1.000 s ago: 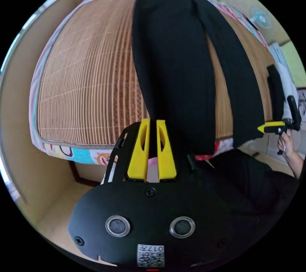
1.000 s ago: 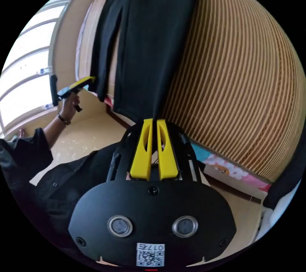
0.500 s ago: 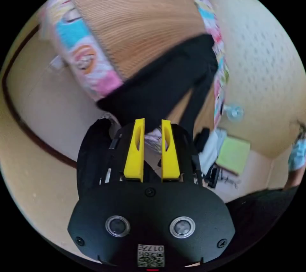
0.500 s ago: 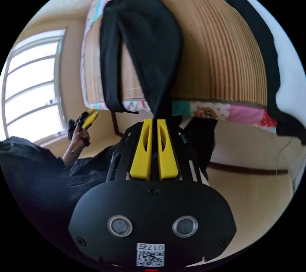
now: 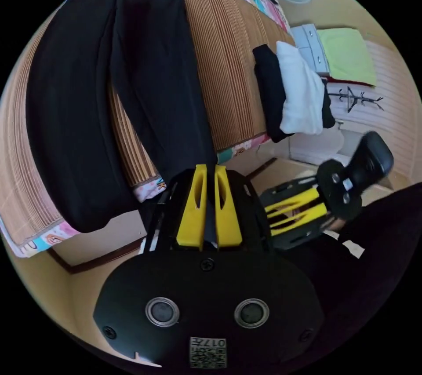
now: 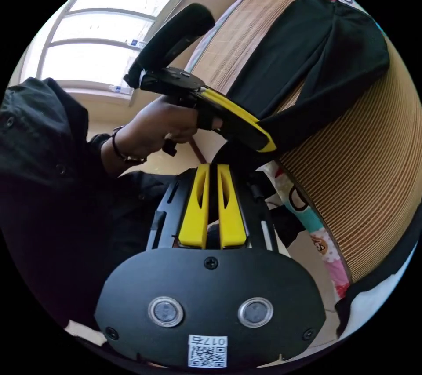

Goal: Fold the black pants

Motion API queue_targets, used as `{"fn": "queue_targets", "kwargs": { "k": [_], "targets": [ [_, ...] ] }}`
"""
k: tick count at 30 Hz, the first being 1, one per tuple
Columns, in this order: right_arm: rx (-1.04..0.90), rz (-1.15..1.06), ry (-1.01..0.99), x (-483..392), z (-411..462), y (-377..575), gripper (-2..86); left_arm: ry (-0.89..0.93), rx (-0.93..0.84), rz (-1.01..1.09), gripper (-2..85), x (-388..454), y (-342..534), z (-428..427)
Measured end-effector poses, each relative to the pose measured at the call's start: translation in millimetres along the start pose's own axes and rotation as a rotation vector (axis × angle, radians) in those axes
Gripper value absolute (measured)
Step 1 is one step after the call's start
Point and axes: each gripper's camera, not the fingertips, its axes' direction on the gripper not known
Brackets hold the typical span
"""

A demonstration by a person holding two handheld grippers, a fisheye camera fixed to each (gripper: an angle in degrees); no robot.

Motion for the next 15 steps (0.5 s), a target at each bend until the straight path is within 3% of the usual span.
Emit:
{"fn": "queue_targets", "kwargs": {
  "k": [2, 6, 8, 9, 12, 15],
  "targets": [
    [-0.041, -0.04, 0.017, 22.0, -18.5, 12.2, 2.7, 0.043, 0.035, -0.018, 1.3, -7.2, 18.8, -6.5],
    [0.003, 0.179, 0.41, 135.8, -89.9, -5.7, 8.4, 0.126, 0.13, -0.058, 0.9, -22.7, 56.4, -18.0],
    [0.123, 0.228, 0.328, 200.7, -124.9, -33.9, 14.5, 0.093, 0.193, -0.017, 0.7, -17.3, 68.1, -21.5],
    [0.211, 0.251, 0.193, 250.4, -143.6, -55.3, 16.7, 0.083, 0.208, 0.004, 0.6, -13.9, 72.9, -20.3],
    [0.481, 0.354, -0.059, 367.4, -175.0, -103.1, 16.2, 0.126, 0.225, 0.015, 0.5, -11.0, 82.3, -14.6],
    [0.641, 0.518, -0.107, 444.8, -186.4, -142.1, 12.5, 0.186, 0.255, 0.045, 0.5, -9.8, 92.1, -13.1]
  ]
}}
